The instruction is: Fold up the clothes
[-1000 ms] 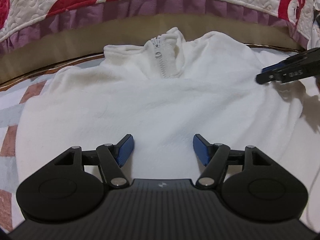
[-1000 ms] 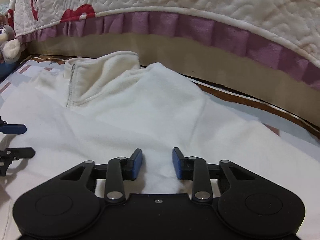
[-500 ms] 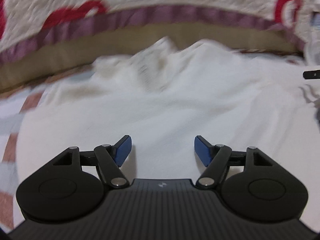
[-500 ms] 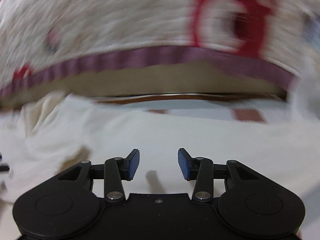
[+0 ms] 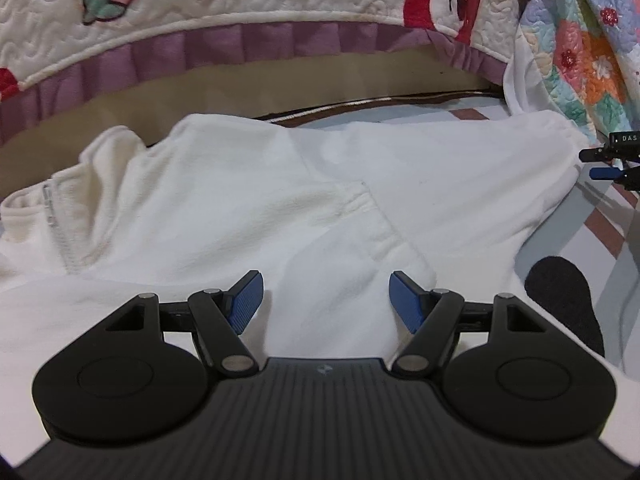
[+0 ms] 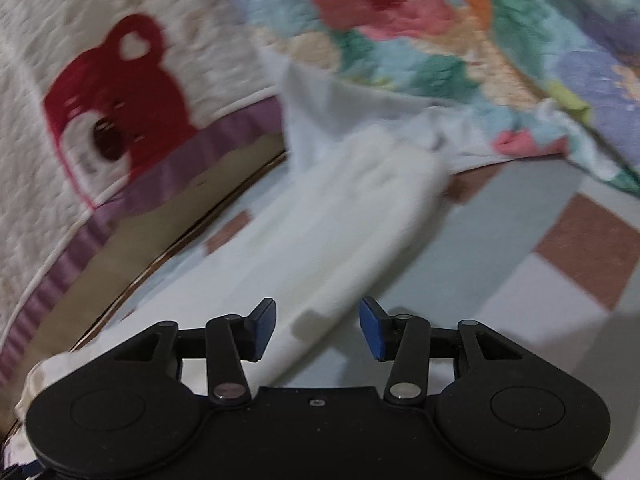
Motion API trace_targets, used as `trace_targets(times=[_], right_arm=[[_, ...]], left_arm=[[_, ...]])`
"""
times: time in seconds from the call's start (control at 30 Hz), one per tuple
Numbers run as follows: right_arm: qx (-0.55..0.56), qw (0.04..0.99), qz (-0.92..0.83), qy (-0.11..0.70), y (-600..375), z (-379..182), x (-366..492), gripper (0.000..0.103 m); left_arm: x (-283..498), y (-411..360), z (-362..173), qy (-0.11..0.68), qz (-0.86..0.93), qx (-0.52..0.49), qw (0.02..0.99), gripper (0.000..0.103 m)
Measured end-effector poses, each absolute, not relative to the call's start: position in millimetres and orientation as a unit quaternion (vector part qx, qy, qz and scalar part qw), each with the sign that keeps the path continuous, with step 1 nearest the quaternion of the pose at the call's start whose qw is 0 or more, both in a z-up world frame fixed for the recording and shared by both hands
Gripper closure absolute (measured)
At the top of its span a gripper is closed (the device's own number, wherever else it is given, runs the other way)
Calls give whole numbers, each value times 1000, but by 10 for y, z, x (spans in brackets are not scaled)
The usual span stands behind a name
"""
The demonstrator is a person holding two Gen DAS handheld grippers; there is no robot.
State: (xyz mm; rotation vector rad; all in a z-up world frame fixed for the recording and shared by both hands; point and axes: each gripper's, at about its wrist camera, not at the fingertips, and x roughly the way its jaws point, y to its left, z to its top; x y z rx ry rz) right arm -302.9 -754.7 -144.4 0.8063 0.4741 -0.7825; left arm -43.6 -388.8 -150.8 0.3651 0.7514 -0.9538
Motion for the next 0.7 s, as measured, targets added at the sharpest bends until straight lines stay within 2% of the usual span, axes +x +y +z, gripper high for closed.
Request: trace_targets(times=[0.1,0.23,0.27,0.3,0.5,0.7], right_arm=[[383,811,-380,226,-7684,-1513,-3022,42],[369,824,-371,214,-7777,-1625,-2834,42],[364,831,-363,211,-7779,-1636,-2782,62],[356,839,-354,210,-7762,-1625,-2727,94],[300,891,-309,146,-7386,-1179,-2446,95],[284,938,-162,112,-6633,-661,-1814,95]], left_arm=[[-400,-3933,-1589,364,-440,172,803,34],[-373,-3917,-1633,375,-429,156,807,34],[-373,-3906,-1617,376,-428,151,808,34],[-374,-3896,-1601,377,-426,147,809,34],[-293,-3688,-1450,394,-415,105,813,33],[-234,-3218,-1194,378,-383,89,838,33]])
